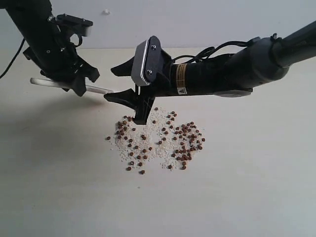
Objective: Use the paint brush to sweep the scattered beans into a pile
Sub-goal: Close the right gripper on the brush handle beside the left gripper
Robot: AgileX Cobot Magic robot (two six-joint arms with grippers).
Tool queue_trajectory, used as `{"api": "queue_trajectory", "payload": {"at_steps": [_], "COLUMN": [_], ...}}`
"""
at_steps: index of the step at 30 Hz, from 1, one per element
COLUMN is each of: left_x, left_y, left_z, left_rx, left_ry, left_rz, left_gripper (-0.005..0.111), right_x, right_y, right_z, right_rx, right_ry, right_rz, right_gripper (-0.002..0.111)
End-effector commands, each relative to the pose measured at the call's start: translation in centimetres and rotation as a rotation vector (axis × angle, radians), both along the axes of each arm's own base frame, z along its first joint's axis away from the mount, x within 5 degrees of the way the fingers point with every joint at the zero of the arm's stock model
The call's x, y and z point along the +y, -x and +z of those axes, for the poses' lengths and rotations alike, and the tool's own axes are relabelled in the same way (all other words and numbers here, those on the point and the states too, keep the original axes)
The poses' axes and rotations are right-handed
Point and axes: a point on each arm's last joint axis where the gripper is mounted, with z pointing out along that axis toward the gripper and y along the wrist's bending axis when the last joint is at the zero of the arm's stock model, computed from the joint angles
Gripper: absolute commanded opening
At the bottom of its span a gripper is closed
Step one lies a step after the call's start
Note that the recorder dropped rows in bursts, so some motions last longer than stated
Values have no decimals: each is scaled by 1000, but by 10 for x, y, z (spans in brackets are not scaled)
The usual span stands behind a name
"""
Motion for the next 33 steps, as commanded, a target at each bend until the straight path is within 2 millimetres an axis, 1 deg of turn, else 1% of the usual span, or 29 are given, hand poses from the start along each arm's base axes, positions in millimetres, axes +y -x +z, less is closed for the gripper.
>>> {"api": "queue_trajectory", "payload": {"at_steps": [1,6,8,11,14,19,22,26,28,29,33], "left_x": [-2,-4,-7,-13,-18,-17,-17,-17,-18,-18,-21], "left_y": [4,6,6,9,12,14,15,15,15,16,17], "left_z": [17,25,29,31,33,32,32,33,33,33,34], "left_rx": [-15,15,25,51,77,102,108,111,114,115,122], "left_ry": [49,68,98,154,206,198,195,198,201,206,240], "left_rz": [-6,-3,-2,-43,-66,-75,-76,-75,-76,-83,-106], "left_gripper": [0,0,0,0,0,0,0,0,0,0,0], "right_x": [2,3,4,8,10,12,10,10,10,10,10], "right_y": [0,0,1,2,-2,-8,-12,-12,-12,-12,-14], "right_z": [-5,-16,-20,-20,-16,-13,-20,-26,-30,-33,-36], "right_rx": [-29,-16,-39,-61,-61,-72,-55,-40,-32,-28,-23], "right_ry": [-68,-57,-49,-57,-76,-55,11,20,15,21,27], "right_rz": [12,13,24,17,-14,-43,-86,-93,-87,-87,-101], "right_gripper": [60,60,60,60,60,59,59,59,54,49,41]}}
